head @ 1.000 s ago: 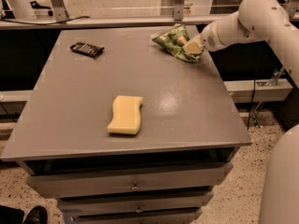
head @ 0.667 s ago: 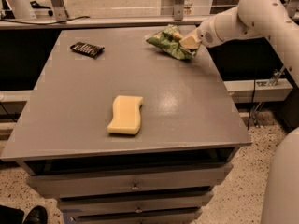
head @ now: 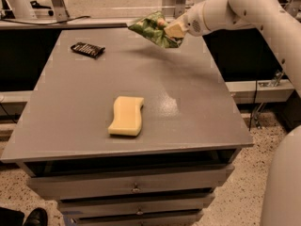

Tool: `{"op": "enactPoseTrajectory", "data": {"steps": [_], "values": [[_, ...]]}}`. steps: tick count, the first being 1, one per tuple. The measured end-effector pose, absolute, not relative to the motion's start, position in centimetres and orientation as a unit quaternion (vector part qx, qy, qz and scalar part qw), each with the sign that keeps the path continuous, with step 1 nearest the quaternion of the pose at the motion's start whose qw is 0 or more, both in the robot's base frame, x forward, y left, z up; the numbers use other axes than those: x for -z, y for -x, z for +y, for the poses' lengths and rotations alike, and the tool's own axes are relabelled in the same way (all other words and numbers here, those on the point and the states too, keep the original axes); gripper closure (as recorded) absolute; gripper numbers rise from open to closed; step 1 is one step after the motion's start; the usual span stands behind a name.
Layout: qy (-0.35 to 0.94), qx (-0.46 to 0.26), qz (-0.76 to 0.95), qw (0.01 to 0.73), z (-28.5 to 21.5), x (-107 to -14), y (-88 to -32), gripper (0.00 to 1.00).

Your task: Move green jalapeno chip bag near rxbar chocolate

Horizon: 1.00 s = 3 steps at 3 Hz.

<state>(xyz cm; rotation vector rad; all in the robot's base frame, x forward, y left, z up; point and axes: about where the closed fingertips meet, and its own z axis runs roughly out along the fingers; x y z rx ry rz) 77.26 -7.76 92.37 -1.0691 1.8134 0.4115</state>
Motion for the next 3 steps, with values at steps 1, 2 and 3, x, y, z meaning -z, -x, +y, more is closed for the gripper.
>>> {"op": "enactPoseTrajectory", "data": {"steps": [1,2,3], "values": [[0.456,-0.177,0.729,0.478,-4.6,-93.1,-77.0,1.00],[0.476,-0.183,0.722,0.467,-1.4,-92.8,-76.9,1.00],[0.477,-0.184,0.722,0.467,-1.3,-92.7,-76.9,1.00]]}}
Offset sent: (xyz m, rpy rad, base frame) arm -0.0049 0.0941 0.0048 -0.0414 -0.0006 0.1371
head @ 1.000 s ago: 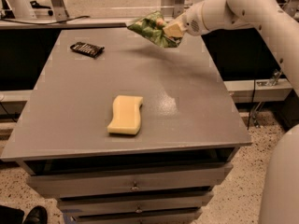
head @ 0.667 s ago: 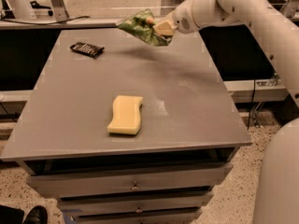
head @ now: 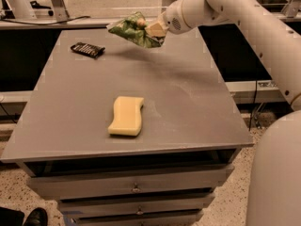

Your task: Move green jalapeno chip bag near rxbar chocolate

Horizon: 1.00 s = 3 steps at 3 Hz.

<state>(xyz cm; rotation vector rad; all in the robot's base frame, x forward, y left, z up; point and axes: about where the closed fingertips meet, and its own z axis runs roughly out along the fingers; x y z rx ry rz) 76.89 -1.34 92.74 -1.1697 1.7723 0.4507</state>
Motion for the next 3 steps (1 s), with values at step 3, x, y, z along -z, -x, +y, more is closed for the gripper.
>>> {"op": "enactPoseTrajectory", "data": {"steps": [3], "values": [[0.448,-0.195,0.706,0.513,3.8,-93.6,-79.4,1.00]]}}
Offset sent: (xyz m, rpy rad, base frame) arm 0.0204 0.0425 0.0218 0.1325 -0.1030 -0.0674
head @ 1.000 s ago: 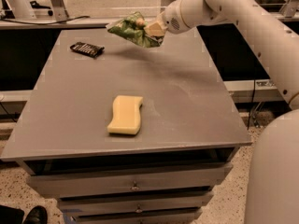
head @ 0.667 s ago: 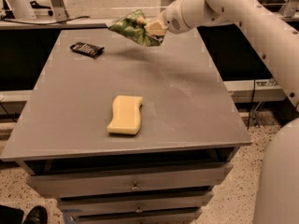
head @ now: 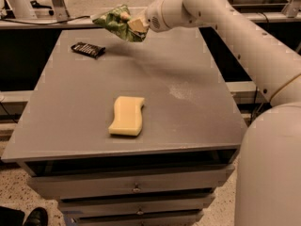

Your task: Move green jalapeno chip bag near rxbar chocolate

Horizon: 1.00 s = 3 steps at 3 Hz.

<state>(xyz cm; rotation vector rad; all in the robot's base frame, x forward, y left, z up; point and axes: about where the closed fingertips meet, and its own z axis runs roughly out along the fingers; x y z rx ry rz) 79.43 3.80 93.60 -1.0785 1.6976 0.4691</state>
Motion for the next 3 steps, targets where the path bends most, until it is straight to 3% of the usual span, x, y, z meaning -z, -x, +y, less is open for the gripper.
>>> {"op": "enactPoseTrajectory", "data": {"steps": [3], "values": [[0.432,-0.190,0.728,0.497,9.8,-89.9,-82.8,1.00]]}}
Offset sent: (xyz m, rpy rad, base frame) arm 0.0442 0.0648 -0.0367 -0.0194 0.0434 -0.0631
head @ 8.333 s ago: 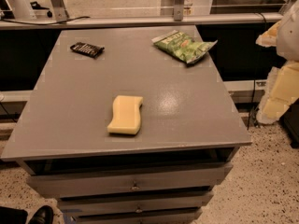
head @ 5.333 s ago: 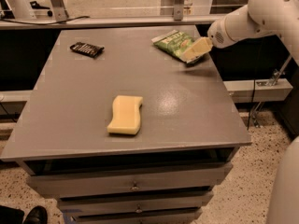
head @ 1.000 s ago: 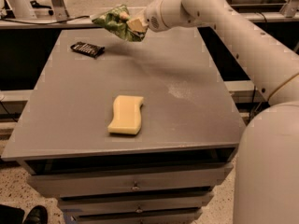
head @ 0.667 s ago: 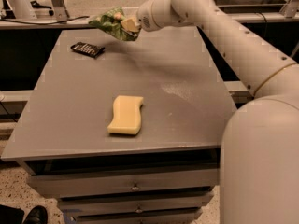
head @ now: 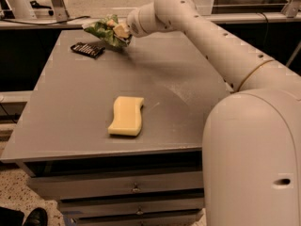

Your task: Move green jalapeno chip bag near rxbar chocolate

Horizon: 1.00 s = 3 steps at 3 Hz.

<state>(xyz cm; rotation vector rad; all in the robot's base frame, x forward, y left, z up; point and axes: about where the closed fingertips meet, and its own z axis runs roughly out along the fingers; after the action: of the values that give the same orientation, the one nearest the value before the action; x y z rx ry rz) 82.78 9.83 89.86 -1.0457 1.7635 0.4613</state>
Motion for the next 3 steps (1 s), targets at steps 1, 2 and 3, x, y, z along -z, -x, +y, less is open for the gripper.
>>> {"op": "enactPoseTrajectory", "data": {"steps": [1,2,3], "values": [[0.418,-0.198,0.736,0.494,11.0,-89.1,-82.9,0.84],[0.407,-0.203,0.740,0.494,11.6,-88.7,-82.9,0.60],[0.399,-0.209,0.742,0.497,12.0,-88.5,-82.7,0.37]]}}
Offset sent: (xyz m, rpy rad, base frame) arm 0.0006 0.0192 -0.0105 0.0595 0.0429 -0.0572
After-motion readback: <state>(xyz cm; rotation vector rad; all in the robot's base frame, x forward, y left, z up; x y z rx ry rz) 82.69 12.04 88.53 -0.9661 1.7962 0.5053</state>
